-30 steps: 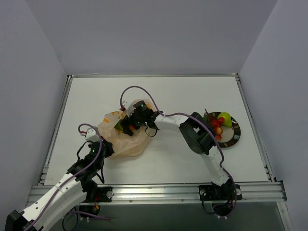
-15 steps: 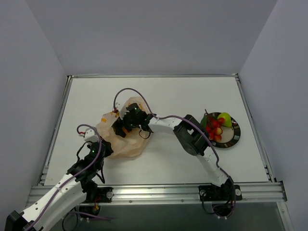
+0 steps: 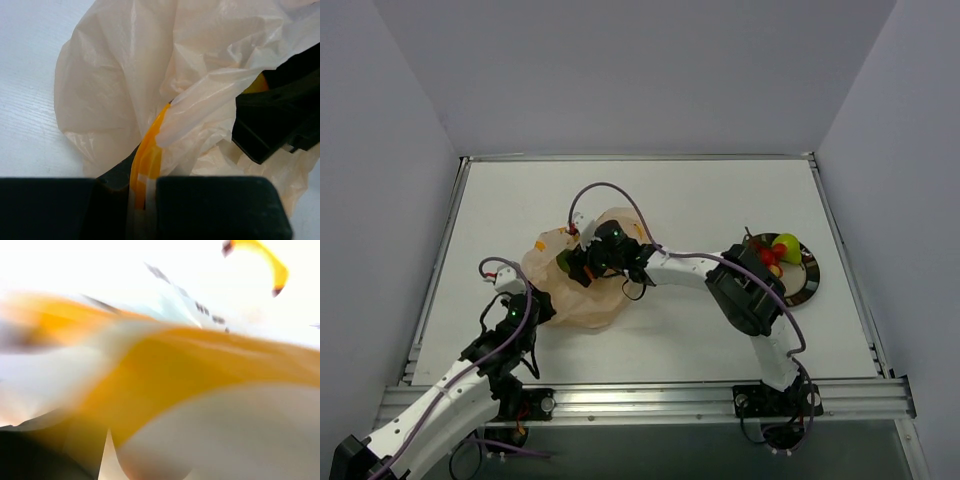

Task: Take the fake fruits out of the plastic bag

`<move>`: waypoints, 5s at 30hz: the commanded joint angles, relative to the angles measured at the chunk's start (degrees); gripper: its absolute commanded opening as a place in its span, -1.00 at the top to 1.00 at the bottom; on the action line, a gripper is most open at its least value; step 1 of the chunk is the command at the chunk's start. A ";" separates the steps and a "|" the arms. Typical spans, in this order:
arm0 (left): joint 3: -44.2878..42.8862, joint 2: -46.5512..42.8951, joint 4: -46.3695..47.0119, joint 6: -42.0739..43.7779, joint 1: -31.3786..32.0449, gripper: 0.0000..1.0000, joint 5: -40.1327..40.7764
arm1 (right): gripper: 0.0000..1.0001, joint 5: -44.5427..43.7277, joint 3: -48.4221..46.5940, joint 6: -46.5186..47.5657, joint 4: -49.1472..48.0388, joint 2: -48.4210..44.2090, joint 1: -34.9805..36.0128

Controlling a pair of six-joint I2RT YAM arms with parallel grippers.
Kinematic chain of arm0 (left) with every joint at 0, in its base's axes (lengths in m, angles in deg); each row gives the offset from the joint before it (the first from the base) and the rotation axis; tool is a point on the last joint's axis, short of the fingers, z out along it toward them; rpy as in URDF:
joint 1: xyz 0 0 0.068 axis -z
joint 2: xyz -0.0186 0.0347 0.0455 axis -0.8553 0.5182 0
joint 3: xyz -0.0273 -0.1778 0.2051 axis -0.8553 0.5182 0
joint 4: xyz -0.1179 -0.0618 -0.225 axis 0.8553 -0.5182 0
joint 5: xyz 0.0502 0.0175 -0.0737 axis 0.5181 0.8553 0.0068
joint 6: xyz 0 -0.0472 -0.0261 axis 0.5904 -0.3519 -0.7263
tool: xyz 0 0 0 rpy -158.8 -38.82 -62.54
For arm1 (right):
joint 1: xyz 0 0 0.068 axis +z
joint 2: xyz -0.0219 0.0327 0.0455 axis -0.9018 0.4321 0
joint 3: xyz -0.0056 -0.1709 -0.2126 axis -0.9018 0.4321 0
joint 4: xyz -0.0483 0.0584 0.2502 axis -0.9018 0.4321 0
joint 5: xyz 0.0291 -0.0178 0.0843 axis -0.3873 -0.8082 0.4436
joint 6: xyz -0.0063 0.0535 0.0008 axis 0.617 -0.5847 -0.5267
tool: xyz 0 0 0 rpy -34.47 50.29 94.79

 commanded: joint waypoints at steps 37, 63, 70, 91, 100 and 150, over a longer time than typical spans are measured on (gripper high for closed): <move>-5.67 2.98 11.49 7.95 0.38 0.95 -4.21 | 0.53 -55.90 44.86 -39.77 22.35 -73.00 -33.78; -4.70 3.68 13.07 7.43 0.38 0.95 -5.35 | 0.15 -29.15 55.41 -40.39 11.46 -60.70 -63.44; -4.70 4.82 13.95 7.51 0.38 0.95 -5.88 | -0.50 -30.21 54.72 -40.66 12.77 -62.37 -63.70; -4.79 6.22 14.91 6.81 0.38 0.95 -7.55 | 0.66 -8.32 42.96 -33.37 10.24 -72.61 -45.95; -4.70 7.28 15.53 6.63 0.38 0.95 -8.52 | 0.54 -25.21 18.17 -19.22 10.49 -38.58 -4.39; -4.18 1.66 13.15 7.07 0.46 0.95 -7.46 | 1.00 -47.72 -4.80 -14.02 13.50 -14.19 6.17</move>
